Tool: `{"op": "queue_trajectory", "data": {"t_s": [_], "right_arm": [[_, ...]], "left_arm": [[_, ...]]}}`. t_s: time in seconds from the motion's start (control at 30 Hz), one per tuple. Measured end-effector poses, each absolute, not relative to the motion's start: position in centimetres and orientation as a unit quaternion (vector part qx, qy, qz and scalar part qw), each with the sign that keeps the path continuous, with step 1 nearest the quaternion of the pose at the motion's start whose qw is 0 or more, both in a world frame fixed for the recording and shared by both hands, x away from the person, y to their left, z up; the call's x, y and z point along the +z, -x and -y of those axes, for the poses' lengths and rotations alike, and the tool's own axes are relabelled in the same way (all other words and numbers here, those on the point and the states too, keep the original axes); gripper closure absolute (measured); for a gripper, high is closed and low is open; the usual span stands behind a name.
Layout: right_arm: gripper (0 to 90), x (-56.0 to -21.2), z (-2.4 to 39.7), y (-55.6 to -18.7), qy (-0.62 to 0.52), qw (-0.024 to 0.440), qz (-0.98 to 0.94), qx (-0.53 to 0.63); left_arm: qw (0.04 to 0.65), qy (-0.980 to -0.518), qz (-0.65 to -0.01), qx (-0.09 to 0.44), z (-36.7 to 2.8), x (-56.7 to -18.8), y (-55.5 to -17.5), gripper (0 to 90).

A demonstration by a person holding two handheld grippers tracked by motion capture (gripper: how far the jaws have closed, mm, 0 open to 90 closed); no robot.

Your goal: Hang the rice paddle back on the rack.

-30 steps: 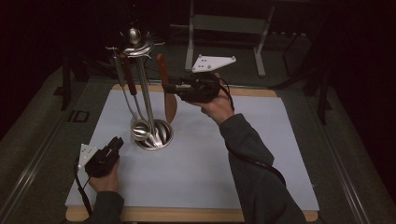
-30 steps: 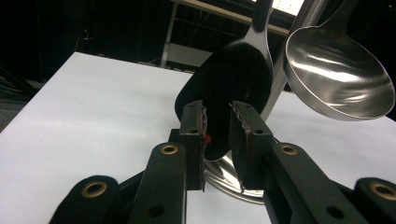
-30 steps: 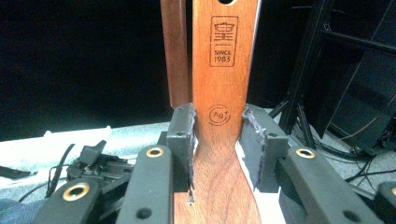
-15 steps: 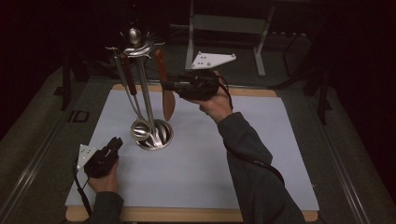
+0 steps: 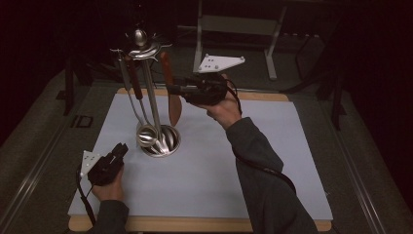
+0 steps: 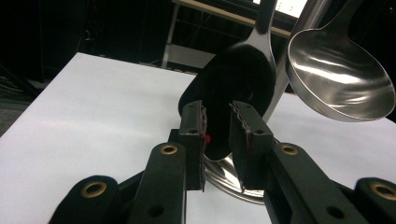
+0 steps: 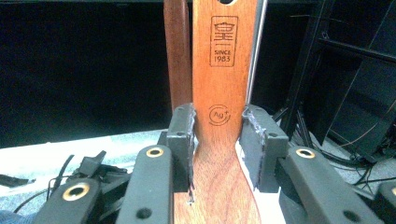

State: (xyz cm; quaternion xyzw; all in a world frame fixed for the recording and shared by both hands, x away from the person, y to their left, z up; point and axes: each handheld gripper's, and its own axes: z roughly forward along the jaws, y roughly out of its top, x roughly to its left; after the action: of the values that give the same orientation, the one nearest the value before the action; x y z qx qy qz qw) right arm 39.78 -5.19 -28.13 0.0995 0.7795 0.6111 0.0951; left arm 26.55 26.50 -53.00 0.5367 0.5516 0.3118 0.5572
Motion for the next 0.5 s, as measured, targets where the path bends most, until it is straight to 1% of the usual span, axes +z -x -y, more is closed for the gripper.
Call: {"op": "queue_trajectory", "data": {"t_s": [0.5], "right_arm": [[65.8,-28.12,4.51,-39.65,-0.103,0.098,-0.781,0.608]], "left_arm": [[0.557,-0.536,-0.552,0.313,-26.54,-52.98,-26.50,75.4]]}}
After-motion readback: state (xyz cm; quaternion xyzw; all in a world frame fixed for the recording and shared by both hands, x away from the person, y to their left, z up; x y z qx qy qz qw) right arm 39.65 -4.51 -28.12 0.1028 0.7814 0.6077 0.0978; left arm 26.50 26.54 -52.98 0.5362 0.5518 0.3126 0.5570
